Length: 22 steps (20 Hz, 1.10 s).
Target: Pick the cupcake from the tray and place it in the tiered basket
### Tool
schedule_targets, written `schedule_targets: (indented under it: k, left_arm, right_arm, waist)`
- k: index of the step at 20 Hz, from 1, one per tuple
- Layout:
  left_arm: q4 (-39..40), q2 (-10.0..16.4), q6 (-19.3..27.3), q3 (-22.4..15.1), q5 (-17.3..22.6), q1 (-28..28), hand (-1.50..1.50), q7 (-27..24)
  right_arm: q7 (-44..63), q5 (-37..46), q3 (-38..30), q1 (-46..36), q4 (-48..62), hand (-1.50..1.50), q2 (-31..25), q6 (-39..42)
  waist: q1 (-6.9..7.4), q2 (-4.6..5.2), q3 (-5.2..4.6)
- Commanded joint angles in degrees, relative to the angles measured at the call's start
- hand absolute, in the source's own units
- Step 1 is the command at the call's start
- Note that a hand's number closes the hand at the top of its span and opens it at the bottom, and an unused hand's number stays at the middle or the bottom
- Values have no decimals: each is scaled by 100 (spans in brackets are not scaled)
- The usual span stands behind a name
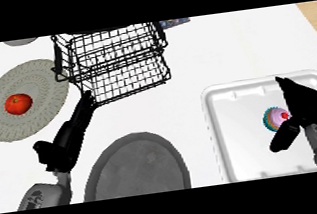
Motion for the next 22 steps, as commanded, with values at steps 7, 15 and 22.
schedule_targets:
  k: [7,15,22]
  left_arm:
    - [321,-229,-132,150,-226,-235,0,-9]
    - [35,-308,-308,359,-344,-80,0,150]
    - [-390,-296,-356,405,-426,283,0,231]
  right_arm:
    - [-28,238,-669,392,167,-150,153,385]
    - [-728,890,-863,643,641,-150,804,173]
    - [-1780,1593,-854,441,1200,150,1289,-811]
  waist:
    - [-23,9,-3]
    - [0,6,-1]
    - [25,4,0]
